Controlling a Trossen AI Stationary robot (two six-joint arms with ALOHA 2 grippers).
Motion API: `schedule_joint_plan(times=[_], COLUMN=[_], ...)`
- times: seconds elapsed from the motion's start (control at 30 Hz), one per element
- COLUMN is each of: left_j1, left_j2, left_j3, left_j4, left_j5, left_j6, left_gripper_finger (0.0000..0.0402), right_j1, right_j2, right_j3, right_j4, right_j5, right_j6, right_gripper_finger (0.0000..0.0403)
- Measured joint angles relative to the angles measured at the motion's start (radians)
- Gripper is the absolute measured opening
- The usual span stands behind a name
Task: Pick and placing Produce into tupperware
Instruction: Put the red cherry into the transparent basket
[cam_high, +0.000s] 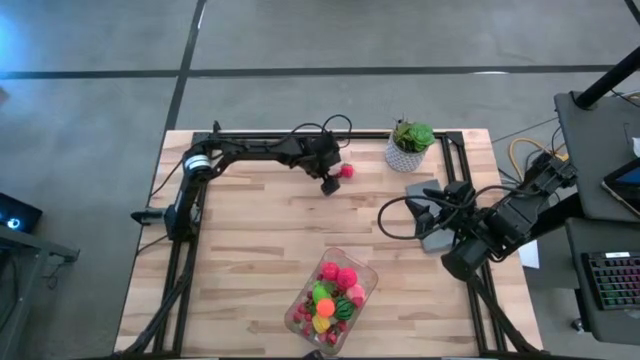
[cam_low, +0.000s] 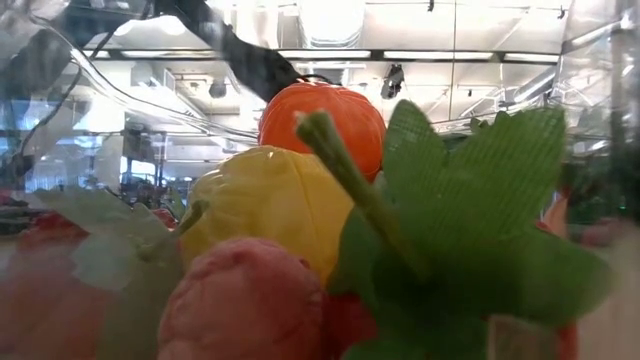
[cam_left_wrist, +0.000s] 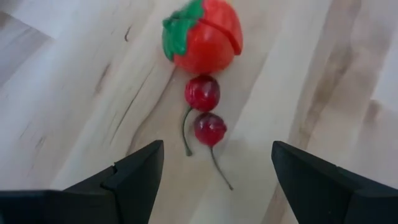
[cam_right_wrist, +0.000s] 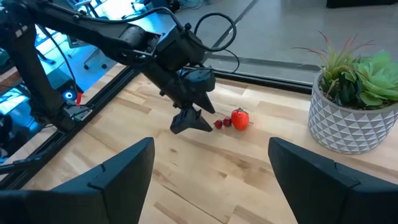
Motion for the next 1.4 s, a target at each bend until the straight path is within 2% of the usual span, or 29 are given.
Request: schedule_joint_plan(times=[0.93, 1.03, 1.13, 1.23, 1.4], left_j1=[0.000, -0.002, -0.003, -0.003, -0.003], left_j2=[-0.001, -0.001, -0.001, -0.001, -0.002], left_j3=[0.013, 0.012, 0.012, 0.012, 0.012], left_j4=[-0.010, -0.010, -0.010, 0.000, -0.002], left_j5=[0.028, 0.039, 0.044, 0.044, 0.045], left_j6=[-0.007, -0.032, -0.090, -0.092, -0.114], left_gripper_finger=[0.0283, 0.0283, 0.0283, 0.0283, 0.0283], right_j1=[0.000, -0.013, -0.016, -0.014, -0.014], right_j2=[0.000, -0.007, -0.011, -0.008, -0.007], right_j3=[0.000, 0.006, 0.020, 0.021, 0.023], right_j4=[0.006, 0.008, 0.006, 0.014, 0.019], right_j5=[-0.007, 0.107, 0.126, 0.119, 0.120], right_j6=[-0.007, 0.203, 0.330, 0.332, 0.228], right_gripper_finger=[0.0304, 0.0305, 0.0307, 0.0309, 0.0305])
